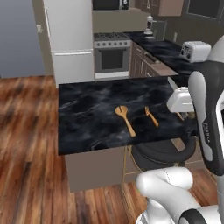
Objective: Pick up the metallic utensils from the counter and place them in the open drawer. Make sure not to pick up any wooden utensils.
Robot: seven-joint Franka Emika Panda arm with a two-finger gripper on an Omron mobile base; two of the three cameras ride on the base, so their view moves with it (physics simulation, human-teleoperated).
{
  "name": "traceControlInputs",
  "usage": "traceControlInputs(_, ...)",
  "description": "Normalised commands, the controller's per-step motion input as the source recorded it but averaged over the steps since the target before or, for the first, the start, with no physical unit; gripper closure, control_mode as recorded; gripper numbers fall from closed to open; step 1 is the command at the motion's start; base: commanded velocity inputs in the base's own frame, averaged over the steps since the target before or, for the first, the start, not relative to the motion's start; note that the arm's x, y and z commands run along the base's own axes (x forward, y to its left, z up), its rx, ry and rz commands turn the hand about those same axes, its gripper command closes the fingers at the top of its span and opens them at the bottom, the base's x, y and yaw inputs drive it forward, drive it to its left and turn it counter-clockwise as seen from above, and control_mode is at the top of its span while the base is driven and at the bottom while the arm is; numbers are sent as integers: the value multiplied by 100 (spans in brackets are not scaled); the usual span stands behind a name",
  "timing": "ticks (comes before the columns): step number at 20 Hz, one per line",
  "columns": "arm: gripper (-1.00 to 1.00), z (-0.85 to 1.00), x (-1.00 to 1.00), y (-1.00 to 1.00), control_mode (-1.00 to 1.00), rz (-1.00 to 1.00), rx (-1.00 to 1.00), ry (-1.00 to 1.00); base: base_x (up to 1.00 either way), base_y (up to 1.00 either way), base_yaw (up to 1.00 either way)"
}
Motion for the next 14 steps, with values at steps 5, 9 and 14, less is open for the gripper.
traceControlInputs(5,100,0,0,0,100,0,0,0,0,100,-40)
traceControlInputs(9,100,0,0,0,100,0,0,0,0,100,-55)
traceControlInputs(14,100,0,0,0,100,0,0,0,0,100,-60)
